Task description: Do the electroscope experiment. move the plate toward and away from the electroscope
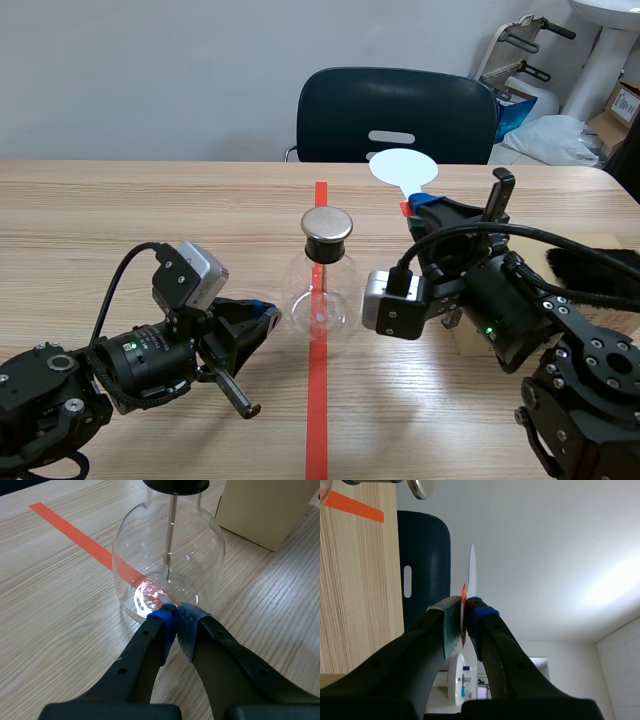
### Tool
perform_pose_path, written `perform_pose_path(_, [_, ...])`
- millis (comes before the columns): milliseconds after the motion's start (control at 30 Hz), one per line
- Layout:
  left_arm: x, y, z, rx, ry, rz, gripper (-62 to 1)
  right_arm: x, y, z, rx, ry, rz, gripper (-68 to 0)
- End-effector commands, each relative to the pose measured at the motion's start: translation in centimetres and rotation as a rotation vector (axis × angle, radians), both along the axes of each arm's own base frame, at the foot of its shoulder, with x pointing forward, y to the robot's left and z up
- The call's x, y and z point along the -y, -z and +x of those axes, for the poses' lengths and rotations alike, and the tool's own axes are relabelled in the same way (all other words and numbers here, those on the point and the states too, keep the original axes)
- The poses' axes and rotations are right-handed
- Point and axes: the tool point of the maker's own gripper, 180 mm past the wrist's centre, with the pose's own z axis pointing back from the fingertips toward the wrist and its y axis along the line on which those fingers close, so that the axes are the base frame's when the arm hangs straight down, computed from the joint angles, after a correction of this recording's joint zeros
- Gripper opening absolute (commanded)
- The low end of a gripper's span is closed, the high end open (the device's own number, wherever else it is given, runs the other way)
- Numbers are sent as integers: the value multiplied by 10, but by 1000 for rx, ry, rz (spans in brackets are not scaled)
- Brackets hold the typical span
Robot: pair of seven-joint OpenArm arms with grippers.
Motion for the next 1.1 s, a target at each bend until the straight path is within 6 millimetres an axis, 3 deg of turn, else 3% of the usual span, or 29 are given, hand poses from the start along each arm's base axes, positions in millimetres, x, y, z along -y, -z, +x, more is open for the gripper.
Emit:
perform_pose_path(0, [7, -14, 4, 34, 5, -39, -573, 2, -8, 5, 28, 5, 7, -669])
perform_pose_path(700, [7, -14, 4, 34, 5, -39, -573, -44, -6, -30, 28, -316, -12, -669])
perform_pose_path(1067, [7, -14, 4, 34, 5, -39, -573, -54, -2, -45, 14, -400, -15, -669])
